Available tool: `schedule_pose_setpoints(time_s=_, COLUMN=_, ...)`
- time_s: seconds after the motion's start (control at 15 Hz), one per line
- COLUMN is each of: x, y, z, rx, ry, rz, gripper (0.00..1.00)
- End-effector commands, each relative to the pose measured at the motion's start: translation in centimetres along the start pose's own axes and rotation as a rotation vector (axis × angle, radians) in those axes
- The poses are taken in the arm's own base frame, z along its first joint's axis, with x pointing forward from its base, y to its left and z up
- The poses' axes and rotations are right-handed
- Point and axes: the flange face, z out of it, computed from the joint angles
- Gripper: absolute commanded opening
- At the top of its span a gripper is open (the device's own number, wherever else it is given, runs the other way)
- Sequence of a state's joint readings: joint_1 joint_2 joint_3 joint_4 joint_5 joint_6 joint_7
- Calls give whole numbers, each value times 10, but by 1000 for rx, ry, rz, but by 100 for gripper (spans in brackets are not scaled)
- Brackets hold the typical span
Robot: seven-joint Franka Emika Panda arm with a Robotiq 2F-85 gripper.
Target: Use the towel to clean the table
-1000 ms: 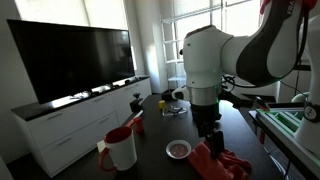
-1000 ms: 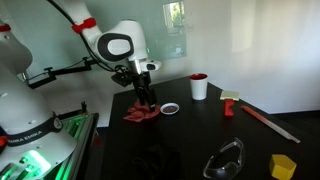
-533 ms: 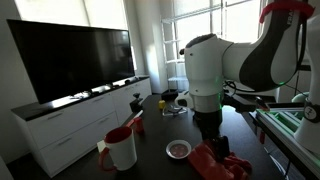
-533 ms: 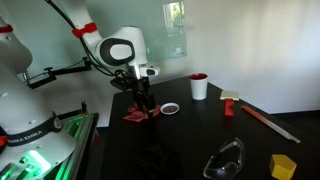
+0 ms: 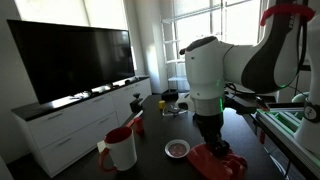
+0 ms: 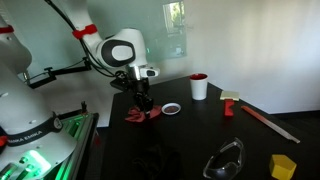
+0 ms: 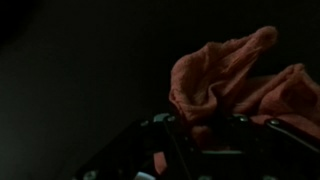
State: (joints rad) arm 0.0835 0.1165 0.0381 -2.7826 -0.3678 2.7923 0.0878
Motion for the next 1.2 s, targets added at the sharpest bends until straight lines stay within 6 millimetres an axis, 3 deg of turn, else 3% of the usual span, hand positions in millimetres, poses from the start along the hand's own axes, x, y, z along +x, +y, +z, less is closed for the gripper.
schedule_pose_setpoints(time_s=0.0, x=2, y=1, z=-4, rx=-23, ry=22, rz=1, gripper=5)
schedule_pose_setpoints(time_s=0.07, x=2, y=1, z=-5, rx=-27, ry=24, rz=-1, gripper=0)
schedule_pose_setpoints(time_s=0.4, x=1, y=18, z=-14, rx=-38, ry=21, rz=19, gripper=2)
schedule_pose_setpoints(time_s=0.8, x=-15, y=79, z=-20, rx=-79, ry=-3, rz=97, gripper=2)
schedule_pose_setpoints(time_s=1.13, x=-39, y=117, z=-22, rx=-118, ry=-58, rz=153, gripper=2)
